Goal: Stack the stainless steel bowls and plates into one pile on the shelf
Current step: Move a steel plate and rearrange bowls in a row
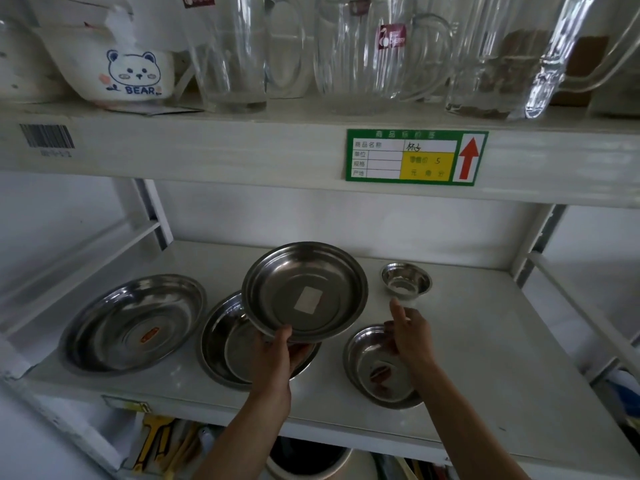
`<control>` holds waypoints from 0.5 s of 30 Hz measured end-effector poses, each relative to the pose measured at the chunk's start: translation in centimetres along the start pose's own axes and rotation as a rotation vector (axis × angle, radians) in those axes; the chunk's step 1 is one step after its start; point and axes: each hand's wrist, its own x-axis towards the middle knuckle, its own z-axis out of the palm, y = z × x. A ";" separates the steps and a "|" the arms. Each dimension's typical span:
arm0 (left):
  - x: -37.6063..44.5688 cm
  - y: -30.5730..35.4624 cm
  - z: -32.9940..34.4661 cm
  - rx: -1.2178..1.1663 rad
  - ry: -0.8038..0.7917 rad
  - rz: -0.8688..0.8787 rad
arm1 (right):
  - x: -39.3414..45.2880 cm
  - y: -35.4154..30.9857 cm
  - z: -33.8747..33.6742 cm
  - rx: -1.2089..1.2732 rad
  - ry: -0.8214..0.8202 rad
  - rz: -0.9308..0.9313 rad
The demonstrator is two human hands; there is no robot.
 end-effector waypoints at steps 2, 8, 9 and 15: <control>0.1 -0.4 0.1 0.018 0.012 -0.013 | 0.4 0.9 -1.2 -0.086 0.068 -0.025; -0.1 -0.8 0.3 0.045 -0.005 -0.013 | 1.7 5.3 -4.2 -0.364 0.215 0.012; -0.1 -0.9 0.3 0.055 -0.012 -0.011 | 1.9 6.0 -4.4 -0.396 0.195 0.046; -0.4 -1.1 0.5 0.040 -0.036 -0.025 | 1.7 8.9 -4.6 -0.494 0.031 0.165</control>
